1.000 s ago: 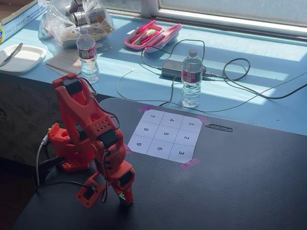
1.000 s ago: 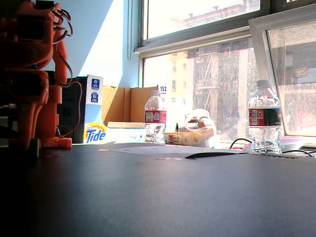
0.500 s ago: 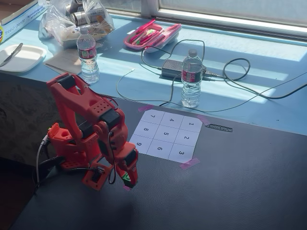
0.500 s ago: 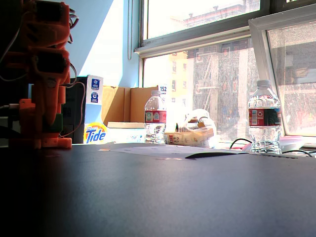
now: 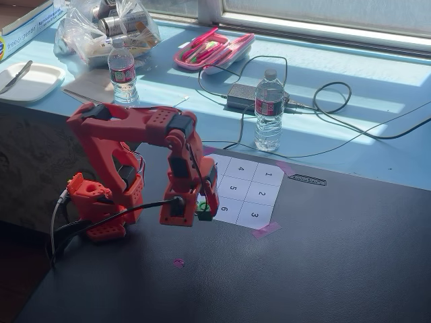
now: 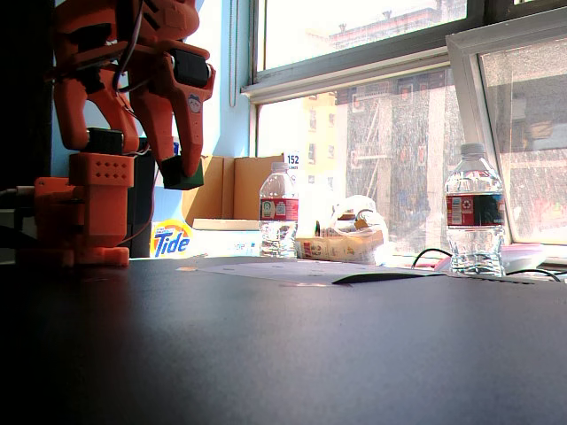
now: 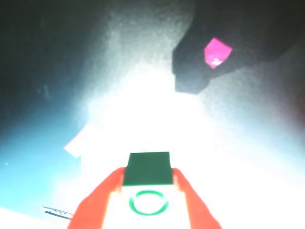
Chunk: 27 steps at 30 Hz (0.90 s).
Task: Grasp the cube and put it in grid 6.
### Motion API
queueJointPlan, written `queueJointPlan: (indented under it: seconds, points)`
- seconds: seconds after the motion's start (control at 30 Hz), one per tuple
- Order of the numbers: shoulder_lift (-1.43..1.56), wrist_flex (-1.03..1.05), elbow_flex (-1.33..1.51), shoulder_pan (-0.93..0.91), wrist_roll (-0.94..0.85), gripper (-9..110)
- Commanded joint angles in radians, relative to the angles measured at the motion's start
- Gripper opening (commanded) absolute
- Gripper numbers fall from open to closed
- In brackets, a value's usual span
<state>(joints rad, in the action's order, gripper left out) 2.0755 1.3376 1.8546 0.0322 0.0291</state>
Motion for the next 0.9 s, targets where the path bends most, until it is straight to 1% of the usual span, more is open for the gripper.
queueJointPlan:
  seconds: [0.0, 0.33, 0.53, 0.67, 0.87]
  points:
    - [-0.041, 0.005, -0.069, 0.08, -0.002, 0]
    - [-0.264, -0.069, -0.13, 0.304, 0.054, 0]
    - [-0.367, -0.12, -0.146, 0.397, 0.081, 0]
    - [-0.423, -0.14, -0.167, 0.425, 0.094, 0]
    - [-0.469, -0.16, -0.19, 0.408, 0.091, 0]
